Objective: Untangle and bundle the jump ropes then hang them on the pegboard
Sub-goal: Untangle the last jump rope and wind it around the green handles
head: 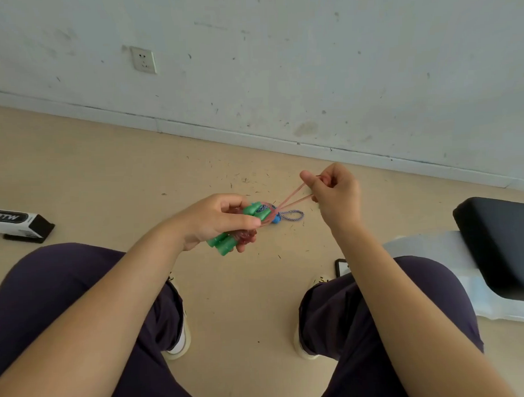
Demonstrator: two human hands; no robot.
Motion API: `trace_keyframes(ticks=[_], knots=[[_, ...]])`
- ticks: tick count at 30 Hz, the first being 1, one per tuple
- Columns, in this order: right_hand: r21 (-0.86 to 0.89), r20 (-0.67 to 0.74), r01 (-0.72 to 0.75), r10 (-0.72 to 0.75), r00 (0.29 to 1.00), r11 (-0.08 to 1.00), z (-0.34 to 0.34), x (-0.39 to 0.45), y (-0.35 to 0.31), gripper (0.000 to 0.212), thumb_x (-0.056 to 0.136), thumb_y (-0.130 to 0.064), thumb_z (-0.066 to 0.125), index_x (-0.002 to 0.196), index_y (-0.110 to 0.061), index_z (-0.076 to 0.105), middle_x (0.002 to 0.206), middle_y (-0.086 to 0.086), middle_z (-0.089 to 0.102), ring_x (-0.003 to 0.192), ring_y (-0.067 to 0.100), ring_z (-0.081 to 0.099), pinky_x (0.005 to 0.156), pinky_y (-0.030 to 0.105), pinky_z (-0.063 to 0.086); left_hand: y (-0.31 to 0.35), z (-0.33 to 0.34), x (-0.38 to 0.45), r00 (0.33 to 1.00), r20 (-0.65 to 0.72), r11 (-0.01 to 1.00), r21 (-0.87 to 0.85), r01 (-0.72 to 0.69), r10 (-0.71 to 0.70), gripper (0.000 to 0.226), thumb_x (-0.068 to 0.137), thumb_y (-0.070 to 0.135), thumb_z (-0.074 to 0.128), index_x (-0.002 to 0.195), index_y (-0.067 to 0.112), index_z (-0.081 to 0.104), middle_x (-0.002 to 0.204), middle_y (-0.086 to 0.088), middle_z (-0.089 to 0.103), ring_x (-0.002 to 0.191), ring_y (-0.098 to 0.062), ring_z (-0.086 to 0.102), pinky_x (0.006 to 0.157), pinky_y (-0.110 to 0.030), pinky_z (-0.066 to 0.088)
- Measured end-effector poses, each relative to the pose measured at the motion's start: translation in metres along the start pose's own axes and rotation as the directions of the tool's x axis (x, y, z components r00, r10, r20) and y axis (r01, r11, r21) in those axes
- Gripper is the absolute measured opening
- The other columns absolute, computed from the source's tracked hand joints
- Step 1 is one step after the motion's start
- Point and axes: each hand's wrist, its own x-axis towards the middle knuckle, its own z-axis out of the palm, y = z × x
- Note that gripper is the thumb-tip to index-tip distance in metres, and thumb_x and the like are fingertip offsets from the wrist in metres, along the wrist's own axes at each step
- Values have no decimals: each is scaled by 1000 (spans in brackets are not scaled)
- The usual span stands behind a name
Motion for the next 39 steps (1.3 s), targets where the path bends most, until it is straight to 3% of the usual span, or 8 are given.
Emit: trace_keyframes(ticks=[3,9,16,20,27,32,37,39], knots=[[-21,-21,22,-22,1000,1000,-3,-1,-2,48,83,-24,79,65,-19,35,62,2,41,55,17,47,60,33,43,-8,0,-1,991,-123,993,99,63,-51,5,89,17,74,92,18,70,82,-11,74,61,-23,66,52,-26,52],[-39,-10,13,-13,1000,999,-16,4,-18,47,81,-28,80,68,-19,36,55,-6,43,44,7,41,49,20,38,12,4,-12,999,-30,998,64,-26,28,5,85,24,77,83,28,74,88,-14,75,68,-27,69,60,-31,55],[18,-50,18,-17,999,1000,-23,17,-47,45,82,-35,77,67,-21,37,58,-5,41,56,17,41,54,28,37,52,-9,-12,997,-77,969,245,-6,26,15,90,27,73,103,19,69,93,-5,78,75,-29,75,70,-37,61],[19,55,-19,18,998,1000,-3,34,-46,42,84,-40,75,69,-21,41,49,-12,45,39,8,44,41,18,36,58,-39,8,983,-182,961,270,53,-3,31,87,37,75,109,17,69,93,-4,78,89,-29,75,70,-27,61],[-84,219,-197,211,953,977,76,90,29,47,82,-55,71,81,-11,54,52,-1,60,42,10,52,48,21,46,-15,-114,87,959,-237,974,130,187,-153,36,78,44,80,107,25,70,89,0,78,79,-16,74,67,-23,56],[-139,405,-436,453,794,889,163,126,131,48,84,-47,72,104,-6,56,77,11,67,58,20,59,59,36,53,-130,-160,171,825,-509,967,-68,247,-246,21,84,32,80,91,13,72,75,-5,73,67,-15,70,65,-28,61],[-426,524,-531,678,515,733,241,144,268,62,88,-44,69,141,-29,40,98,11,67,68,21,67,61,32,57,-257,-201,242,723,-606,903,18,430,-332,32,82,40,80,86,8,75,94,-13,74,88,-26,70,89,-40,57],[-488,507,-564,742,439,667,262,149,312,77,87,-50,68,150,-38,25,119,9,62,72,22,70,54,29,56,-295,-216,259,681,-618,803,130,581,-392,41,82,45,79,99,8,76,124,-16,61,119,-27,58,100,-34,45]])
